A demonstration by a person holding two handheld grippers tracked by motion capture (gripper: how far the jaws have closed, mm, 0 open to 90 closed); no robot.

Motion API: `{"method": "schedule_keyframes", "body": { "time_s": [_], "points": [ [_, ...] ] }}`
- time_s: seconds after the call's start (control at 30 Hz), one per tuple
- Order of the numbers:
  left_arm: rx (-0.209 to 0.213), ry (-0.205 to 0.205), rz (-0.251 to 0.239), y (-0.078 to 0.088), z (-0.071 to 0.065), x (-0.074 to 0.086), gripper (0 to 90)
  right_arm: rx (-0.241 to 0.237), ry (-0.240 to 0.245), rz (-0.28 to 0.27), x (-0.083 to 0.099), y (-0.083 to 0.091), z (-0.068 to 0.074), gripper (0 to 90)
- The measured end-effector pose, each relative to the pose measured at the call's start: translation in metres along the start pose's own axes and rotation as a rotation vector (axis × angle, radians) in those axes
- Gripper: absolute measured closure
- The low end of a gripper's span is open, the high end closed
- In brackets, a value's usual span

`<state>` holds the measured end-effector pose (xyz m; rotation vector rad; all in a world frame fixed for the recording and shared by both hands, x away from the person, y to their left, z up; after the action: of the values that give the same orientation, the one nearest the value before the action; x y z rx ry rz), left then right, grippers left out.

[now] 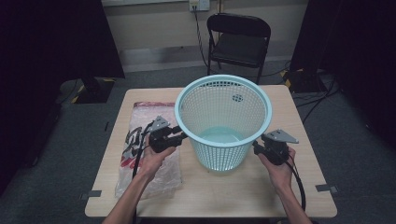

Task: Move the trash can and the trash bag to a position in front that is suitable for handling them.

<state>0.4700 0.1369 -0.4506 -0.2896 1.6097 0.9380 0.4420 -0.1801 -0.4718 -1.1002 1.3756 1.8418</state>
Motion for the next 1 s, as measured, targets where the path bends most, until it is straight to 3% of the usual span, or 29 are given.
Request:
{"method": "schedule_keyframes", "body": {
  "time_s": [0.07, 0.1, 0.2, 0.27, 0.3, 0.37, 0.43, 0.47, 0.6, 0.83, 0.9, 1.0],
  "points": [
    [0.014, 0.045, -0.027, 0.006, 0.01, 0.005, 54.6, -0.024, 0.019, 0.007, 0.001, 0.0, 0.005, 50.0],
    [-0.002, 0.067, -0.005, 0.005, 0.022, 0.011, 50.4, -0.06, 0.033, 0.018, 0.001, -0.002, 0.008, 45.8],
    [-0.009, 0.078, -0.005, -0.005, 0.032, 0.013, 49.0, -0.062, 0.032, 0.012, -0.005, -0.01, 0.003, 47.2],
    [-0.007, 0.087, -0.002, -0.008, 0.034, 0.013, 48.4, -0.075, 0.018, 0.005, -0.008, -0.013, 0.002, 46.4],
    [0.008, 0.073, 0.021, -0.013, 0.037, 0.014, 47.3, -0.09, 0.001, 0.001, -0.012, -0.017, 0.0, 45.9],
    [0.0, 0.083, 0.012, -0.02, 0.042, 0.013, 43.1, -0.102, -0.022, -0.015, -0.023, -0.027, -0.003, 44.5],
    [0.005, 0.081, 0.001, -0.022, 0.042, 0.013, 41.4, -0.106, -0.024, -0.015, -0.026, -0.029, -0.004, 42.9],
    [0.029, 0.083, 0.006, -0.024, 0.037, 0.014, 41.7, -0.113, -0.036, -0.013, -0.029, -0.032, -0.002, 42.8],
    [0.021, 0.075, 0.015, -0.019, 0.035, 0.015, 42.7, -0.131, -0.035, -0.008, -0.025, -0.032, 0.002, 44.5],
    [0.029, 0.07, 0.02, 0.012, 0.03, 0.029, 39.8, -0.197, -0.037, 0.014, -0.016, -0.023, 0.019, 43.0],
    [0.033, 0.087, 0.016, 0.019, 0.028, 0.033, 40.4, -0.228, -0.054, 0.032, -0.013, -0.021, 0.026, 43.2],
    [0.028, 0.086, 0.012, 0.028, 0.027, 0.037, 42.1, -0.24, -0.029, 0.036, -0.012, -0.019, 0.034, 45.3]
  ]
}}
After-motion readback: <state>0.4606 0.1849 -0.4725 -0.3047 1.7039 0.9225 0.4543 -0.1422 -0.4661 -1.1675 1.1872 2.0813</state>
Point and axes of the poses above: each handheld gripper's, and its own axes: y roughly backward along the jaws, x roughly out of its underside, z roughly to its left, the point moved 7 cm from there along -y, roughly forward along the jaws, and after that the axes turned 9 degrees about -y, right-handed, at the moved point
